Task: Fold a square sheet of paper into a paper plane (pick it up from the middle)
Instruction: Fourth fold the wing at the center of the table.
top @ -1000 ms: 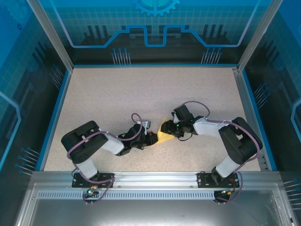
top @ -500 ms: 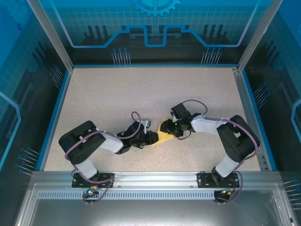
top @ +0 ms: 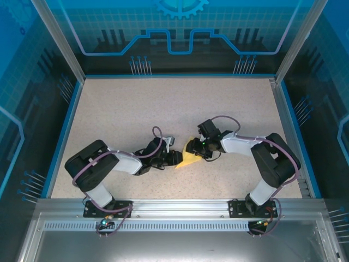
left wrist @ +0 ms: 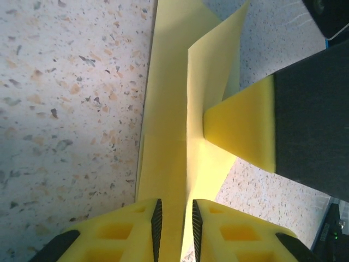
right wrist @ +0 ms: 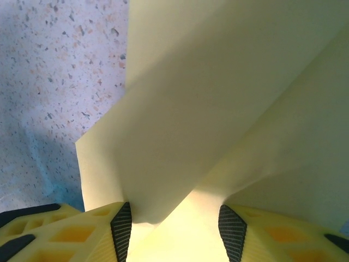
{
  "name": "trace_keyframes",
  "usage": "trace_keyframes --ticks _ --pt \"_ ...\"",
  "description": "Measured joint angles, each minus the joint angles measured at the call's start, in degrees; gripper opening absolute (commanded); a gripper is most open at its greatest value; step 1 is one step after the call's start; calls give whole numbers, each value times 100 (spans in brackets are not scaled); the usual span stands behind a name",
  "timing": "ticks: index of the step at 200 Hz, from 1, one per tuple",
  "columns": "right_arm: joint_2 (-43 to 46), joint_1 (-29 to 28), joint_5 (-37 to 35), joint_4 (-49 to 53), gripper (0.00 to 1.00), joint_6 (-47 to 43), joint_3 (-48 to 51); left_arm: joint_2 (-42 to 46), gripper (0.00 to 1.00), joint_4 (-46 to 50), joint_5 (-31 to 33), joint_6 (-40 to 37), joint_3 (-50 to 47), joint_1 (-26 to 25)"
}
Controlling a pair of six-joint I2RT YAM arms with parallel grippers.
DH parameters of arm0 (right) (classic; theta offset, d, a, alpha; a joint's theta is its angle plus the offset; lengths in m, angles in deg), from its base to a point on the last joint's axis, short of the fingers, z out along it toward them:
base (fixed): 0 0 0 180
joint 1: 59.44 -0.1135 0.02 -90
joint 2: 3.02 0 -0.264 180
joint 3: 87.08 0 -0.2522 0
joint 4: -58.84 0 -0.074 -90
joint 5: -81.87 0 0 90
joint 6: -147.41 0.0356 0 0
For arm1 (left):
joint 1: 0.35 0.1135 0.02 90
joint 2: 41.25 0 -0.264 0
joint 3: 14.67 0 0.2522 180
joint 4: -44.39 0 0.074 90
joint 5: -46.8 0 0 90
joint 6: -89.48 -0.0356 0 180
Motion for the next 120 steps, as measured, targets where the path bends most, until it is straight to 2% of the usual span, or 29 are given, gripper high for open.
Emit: trace_keyframes --ticks 68,92,120 --pt "-149 -37 -109 365 48 114 -256 662 27 415 92 -92 11 74" --pt "-190 -37 -175 503 34 175 -317 649 19 590 81 -129 107 74" --pt "-223 -39 -236 588 40 192 -363 542 18 605 -48 -129 269 74"
